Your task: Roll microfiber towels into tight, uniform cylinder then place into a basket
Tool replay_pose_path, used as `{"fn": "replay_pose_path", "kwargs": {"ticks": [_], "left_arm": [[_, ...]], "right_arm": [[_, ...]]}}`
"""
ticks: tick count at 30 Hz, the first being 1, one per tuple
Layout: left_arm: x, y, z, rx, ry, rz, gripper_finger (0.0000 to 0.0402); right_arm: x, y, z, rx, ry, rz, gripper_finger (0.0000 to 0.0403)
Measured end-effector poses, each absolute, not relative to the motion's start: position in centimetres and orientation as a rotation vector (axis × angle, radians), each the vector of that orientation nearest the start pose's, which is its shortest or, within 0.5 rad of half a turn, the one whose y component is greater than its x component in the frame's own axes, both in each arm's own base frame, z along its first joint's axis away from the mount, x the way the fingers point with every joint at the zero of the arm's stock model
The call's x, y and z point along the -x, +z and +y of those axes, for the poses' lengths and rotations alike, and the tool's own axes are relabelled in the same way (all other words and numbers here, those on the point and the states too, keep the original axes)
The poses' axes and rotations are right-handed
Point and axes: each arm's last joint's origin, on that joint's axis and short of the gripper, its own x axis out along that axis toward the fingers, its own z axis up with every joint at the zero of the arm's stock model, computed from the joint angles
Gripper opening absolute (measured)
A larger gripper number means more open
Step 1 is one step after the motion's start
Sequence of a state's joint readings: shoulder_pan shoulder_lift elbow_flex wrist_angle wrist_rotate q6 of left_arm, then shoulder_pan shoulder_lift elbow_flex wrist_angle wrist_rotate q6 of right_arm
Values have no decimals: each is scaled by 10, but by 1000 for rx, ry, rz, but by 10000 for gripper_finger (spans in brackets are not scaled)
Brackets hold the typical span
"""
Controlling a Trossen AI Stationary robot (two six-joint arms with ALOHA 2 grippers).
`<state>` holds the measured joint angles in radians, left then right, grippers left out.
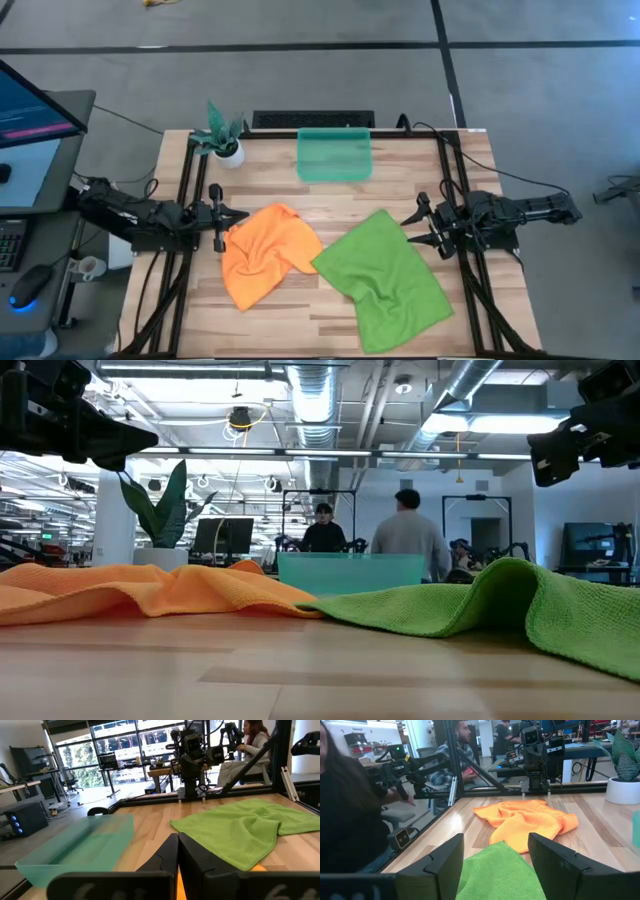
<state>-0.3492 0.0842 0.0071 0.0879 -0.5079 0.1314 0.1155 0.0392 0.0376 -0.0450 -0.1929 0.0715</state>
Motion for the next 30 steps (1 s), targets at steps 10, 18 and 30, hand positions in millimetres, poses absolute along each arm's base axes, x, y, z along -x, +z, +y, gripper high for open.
{"fn": "replay_pose_path", "kwargs": {"ticks": [10,18,30], "left_arm": [[-98,168,-21,-127,159,1,0],[-98,168,-21,-112,162,-1,0],[-98,168,-20,-107,169,0,0]], "right_arm": [[-96,169,17,-73,307,58,244],[-96,169,17,-73,307,58,244],[-96,169,17,-73,307,58,244]]}}
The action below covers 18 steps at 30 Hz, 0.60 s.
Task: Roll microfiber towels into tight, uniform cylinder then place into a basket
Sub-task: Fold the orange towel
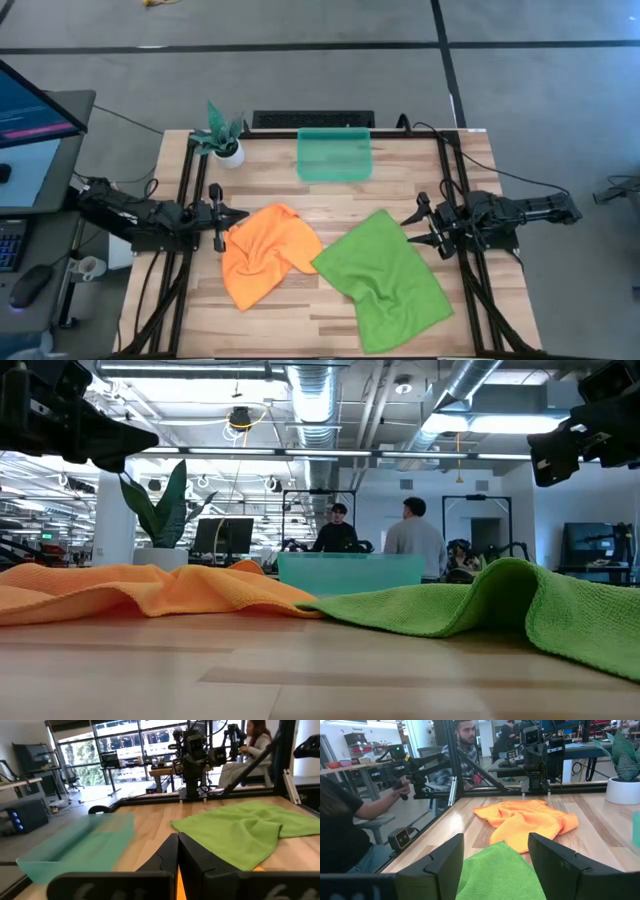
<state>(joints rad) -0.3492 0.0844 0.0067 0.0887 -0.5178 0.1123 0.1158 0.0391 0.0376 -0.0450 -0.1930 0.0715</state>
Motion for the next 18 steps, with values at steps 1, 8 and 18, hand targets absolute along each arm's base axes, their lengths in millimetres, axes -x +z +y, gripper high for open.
{"fn": "replay_pose_path", "kwargs": {"ticks": [1,8,18], "left_arm": [[-98,168,-20,-106,166,-1,0],[-98,168,-22,-56,127,-5,1],[-100,165,-26,2,-6,24,79]], "right_arm": [[-96,169,17,-73,307,58,244],[-96,169,17,-73,307,58,244],[-96,169,17,-73,307,58,244]]}}
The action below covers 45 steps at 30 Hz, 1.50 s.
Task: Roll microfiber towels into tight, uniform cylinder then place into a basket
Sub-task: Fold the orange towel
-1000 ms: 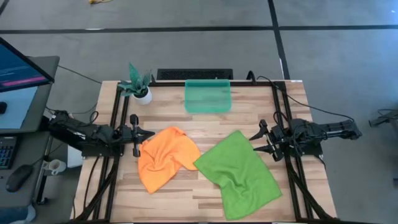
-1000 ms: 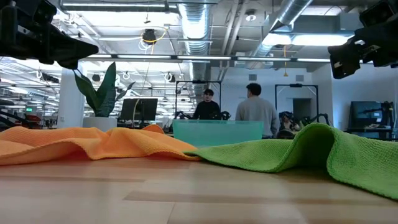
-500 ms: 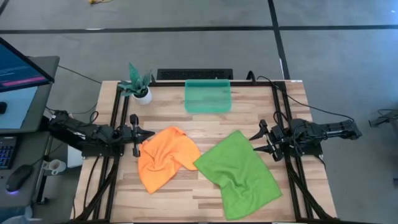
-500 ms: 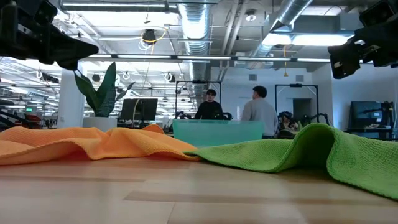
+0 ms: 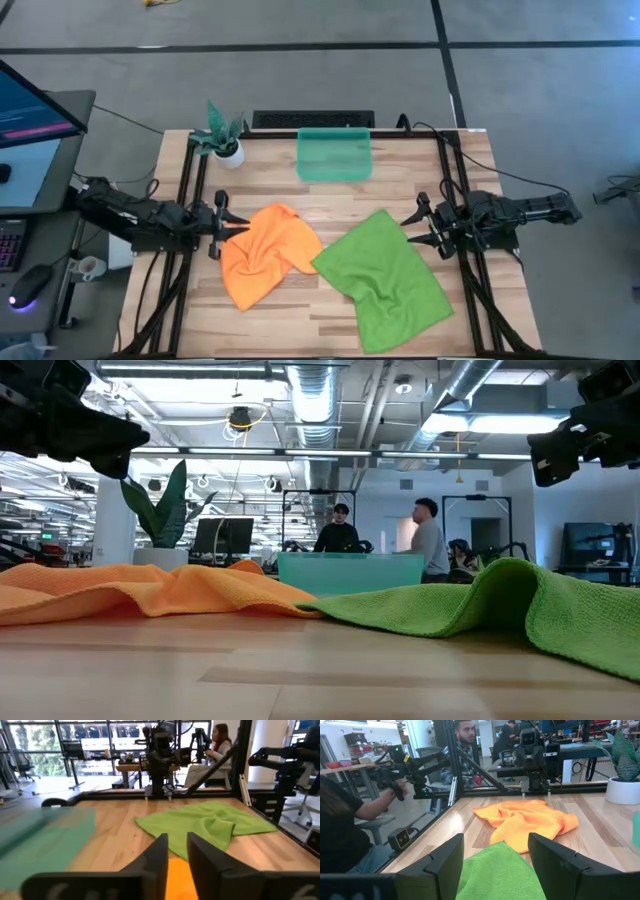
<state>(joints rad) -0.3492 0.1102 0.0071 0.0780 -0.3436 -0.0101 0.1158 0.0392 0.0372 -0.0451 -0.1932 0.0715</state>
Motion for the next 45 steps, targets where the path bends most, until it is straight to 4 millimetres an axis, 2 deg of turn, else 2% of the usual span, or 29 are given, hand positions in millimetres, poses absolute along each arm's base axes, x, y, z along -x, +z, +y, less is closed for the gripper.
{"fn": "replay_pose_path", "kwargs": {"ticks": [5,10,17,25,29,37,45], "left_arm": [[-101,162,-26,-36,-2,54,136],[-102,162,-26,-21,3,58,166],[-102,164,-26,15,9,36,171],[-100,186,-24,7,52,-58,171],[-103,197,-25,-21,52,-48,171],[-127,209,-35,-83,43,110,165],[-162,218,-60,-182,-9,361,162]], "right_arm": [[-96,169,17,-73,307,58,244],[-96,169,17,-73,307,58,244],[-96,169,17,-73,307,58,244],[-96,169,17,-73,307,58,244],[-96,169,17,-73,307,58,244],[-96,169,17,-73,307,58,244],[-96,169,17,-73,307,58,244]]}}
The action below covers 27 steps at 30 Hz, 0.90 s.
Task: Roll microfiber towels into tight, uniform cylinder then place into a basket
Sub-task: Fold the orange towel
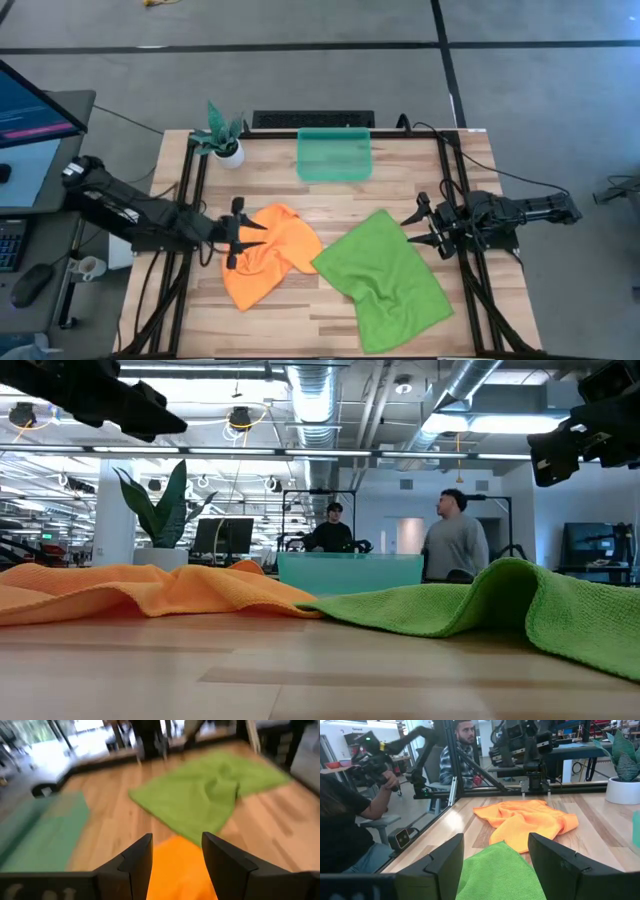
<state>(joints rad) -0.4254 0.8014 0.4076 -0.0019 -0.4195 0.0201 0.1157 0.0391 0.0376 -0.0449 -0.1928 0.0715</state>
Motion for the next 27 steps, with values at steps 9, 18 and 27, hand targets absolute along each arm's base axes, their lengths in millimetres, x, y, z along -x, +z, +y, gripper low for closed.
{"fn": "replay_pose_path", "kwargs": {"ticks": [9,18,27], "left_arm": [[-191,216,-99,-226,4,687,162],[-197,220,-159,-200,-71,1019,162],[-190,200,-221,-208,-89,1112,162]], "right_arm": [[-96,169,17,-73,306,58,244],[-96,169,17,-73,306,58,244],[-96,169,17,-73,306,58,244]]}}
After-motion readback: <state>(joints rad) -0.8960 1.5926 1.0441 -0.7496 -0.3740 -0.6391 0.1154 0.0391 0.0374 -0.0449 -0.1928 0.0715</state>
